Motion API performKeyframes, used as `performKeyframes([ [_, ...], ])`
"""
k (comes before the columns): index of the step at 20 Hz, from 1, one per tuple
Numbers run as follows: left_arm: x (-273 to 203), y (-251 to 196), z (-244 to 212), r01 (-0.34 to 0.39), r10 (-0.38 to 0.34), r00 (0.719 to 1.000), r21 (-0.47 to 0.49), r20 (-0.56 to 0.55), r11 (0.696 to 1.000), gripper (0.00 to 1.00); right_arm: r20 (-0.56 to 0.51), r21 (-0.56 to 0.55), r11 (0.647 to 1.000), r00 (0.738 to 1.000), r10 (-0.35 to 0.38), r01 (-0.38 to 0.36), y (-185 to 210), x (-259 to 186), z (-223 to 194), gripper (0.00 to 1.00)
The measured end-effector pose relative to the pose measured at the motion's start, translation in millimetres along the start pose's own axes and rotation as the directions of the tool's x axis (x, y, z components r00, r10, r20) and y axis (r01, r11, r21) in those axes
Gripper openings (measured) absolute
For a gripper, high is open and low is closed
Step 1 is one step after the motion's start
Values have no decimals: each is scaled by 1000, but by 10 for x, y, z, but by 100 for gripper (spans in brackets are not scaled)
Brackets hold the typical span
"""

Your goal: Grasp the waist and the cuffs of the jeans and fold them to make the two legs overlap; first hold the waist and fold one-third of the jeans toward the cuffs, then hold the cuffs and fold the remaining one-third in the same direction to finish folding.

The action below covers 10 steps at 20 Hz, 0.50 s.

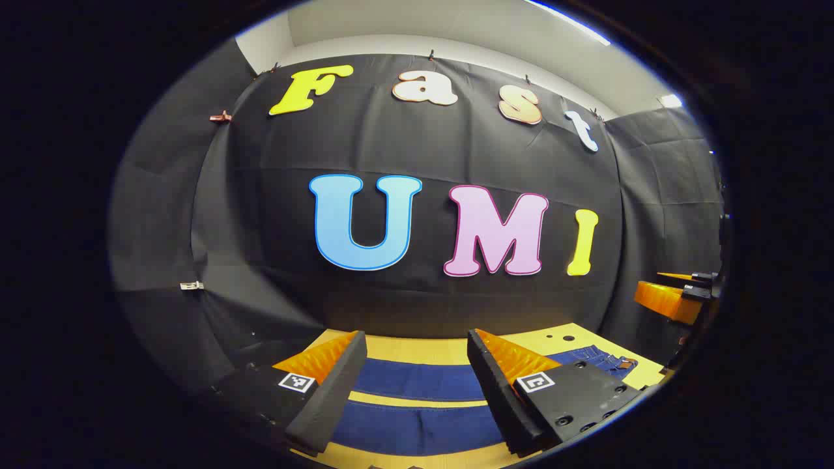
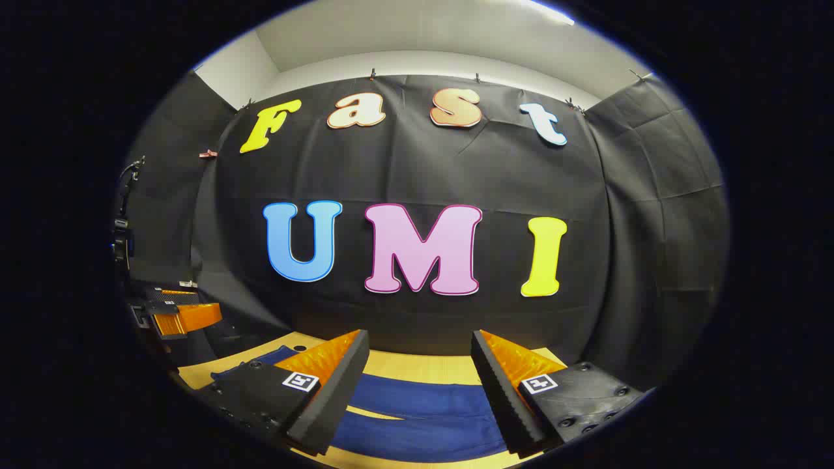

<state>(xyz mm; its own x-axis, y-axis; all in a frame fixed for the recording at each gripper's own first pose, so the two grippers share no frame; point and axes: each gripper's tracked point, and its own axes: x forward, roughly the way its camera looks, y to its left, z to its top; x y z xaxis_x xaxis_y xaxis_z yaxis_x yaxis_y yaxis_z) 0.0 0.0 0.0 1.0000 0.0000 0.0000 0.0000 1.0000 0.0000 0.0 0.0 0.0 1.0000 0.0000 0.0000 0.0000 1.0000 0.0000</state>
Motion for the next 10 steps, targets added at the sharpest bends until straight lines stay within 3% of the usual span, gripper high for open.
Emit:
performKeyframes([
  [5,7,48,25,16,-16,1000,10,7,1000,96,0,-8,1000,1000,11,-11,93,60,10,99],
  [10,20,73,12,19,-19,1000,21,-2,1000,96,0,-1,1000,1000,21,-21,141,131,11,96],
])
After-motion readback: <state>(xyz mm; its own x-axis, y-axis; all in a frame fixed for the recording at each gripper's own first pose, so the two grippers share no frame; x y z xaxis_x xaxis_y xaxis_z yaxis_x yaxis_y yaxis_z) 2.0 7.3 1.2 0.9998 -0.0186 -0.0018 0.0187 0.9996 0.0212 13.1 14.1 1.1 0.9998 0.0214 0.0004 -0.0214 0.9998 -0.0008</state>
